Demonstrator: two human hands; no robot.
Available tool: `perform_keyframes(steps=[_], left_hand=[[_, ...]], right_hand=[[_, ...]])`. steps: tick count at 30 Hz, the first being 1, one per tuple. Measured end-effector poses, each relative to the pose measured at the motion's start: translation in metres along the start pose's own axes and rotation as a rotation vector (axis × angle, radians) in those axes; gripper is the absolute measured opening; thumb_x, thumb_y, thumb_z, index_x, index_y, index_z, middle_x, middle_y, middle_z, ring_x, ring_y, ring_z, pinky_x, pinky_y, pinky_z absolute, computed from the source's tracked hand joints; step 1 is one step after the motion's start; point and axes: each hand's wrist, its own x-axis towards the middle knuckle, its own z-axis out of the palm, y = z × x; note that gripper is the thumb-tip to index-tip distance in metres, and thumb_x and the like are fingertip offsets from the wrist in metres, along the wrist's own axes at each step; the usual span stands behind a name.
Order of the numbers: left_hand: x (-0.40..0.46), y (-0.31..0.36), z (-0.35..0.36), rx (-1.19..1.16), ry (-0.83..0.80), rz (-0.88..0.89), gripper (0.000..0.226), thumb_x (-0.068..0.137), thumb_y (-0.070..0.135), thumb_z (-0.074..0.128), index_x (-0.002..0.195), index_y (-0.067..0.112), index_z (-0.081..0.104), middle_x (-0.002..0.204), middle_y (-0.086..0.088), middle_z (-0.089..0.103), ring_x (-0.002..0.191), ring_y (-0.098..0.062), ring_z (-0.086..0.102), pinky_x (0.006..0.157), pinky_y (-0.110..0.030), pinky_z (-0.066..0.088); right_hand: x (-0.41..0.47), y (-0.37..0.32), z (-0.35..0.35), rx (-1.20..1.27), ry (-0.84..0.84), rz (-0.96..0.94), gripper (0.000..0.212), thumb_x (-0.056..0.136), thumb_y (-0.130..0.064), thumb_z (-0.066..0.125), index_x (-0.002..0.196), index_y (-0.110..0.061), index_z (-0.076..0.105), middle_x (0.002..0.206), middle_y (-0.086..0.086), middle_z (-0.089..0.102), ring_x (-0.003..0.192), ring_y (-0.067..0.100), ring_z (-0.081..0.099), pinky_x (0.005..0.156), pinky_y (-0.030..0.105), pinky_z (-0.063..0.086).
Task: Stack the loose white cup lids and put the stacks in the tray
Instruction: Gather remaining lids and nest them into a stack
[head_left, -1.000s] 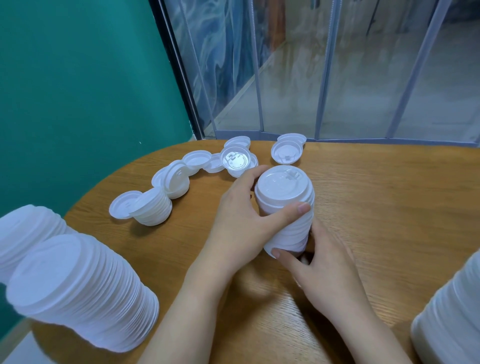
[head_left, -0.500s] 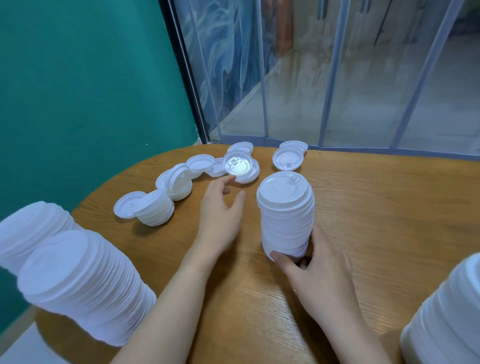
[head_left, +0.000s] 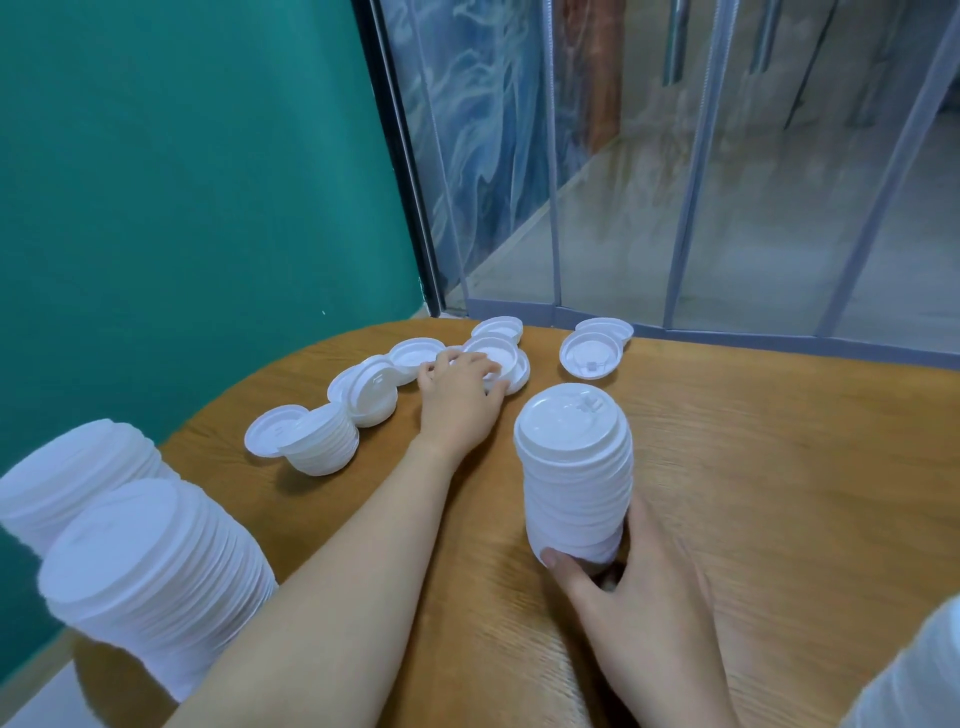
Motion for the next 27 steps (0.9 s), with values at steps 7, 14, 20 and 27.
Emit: perform_keyframes(steps=[7, 14, 20, 27], left_hand=[[-0.04, -0.007, -0.012, 0.198, 0.059, 0.046, 0.023, 0.096, 0.027, 0.057, 0.115, 0.026, 0.071, 0.116, 0.007, 0.071, 0.121, -0.021, 0.052, 0.114, -0.043, 0.023], [-0.111, -0.017, -0.046, 0.198, 0.084, 0.03, 0.009, 0.096, 0.024, 0.061, 0.087, 0.025, 0.063, 0.087, 0.009, 0.064, 0.095, -0.021, 0.054, 0.102, -0.04, 0.029], [-0.168, -0.009, -0.076, -0.323, 0.081, -0.173, 0.016, 0.098, 0.029, 0.065, 0.084, 0.025, 0.06, 0.079, 0.009, 0.064, 0.082, -0.008, 0.057, 0.085, -0.027, 0.041], [-0.168, -0.005, -0.091, -0.925, -0.027, -0.415, 0.021, 0.09, 0.033, 0.068, 0.092, 0.012, 0.066, 0.078, -0.017, 0.062, 0.075, -0.019, 0.055, 0.077, -0.036, 0.044]], right_hand=[[-0.001, -0.001, -0.002, -0.018, -0.006, 0.027, 0.055, 0.069, -0.056, 0.08, 0.114, -0.035, 0.055, 0.091, -0.017, 0.063, 0.092, 0.016, 0.057, 0.097, 0.048, 0.045], [-0.004, -0.007, -0.007, -0.001, -0.022, 0.028, 0.048, 0.073, -0.048, 0.082, 0.108, -0.035, 0.053, 0.093, -0.02, 0.06, 0.09, 0.014, 0.052, 0.1, 0.05, 0.045], [-0.006, -0.004, -0.006, -0.011, -0.052, 0.021, 0.046, 0.071, -0.055, 0.076, 0.106, -0.038, 0.051, 0.093, -0.016, 0.063, 0.09, 0.024, 0.06, 0.089, 0.049, 0.049], [-0.007, -0.004, -0.007, -0.019, -0.074, 0.031, 0.047, 0.073, -0.056, 0.076, 0.109, -0.042, 0.049, 0.097, -0.018, 0.064, 0.091, 0.023, 0.061, 0.088, 0.05, 0.051]])
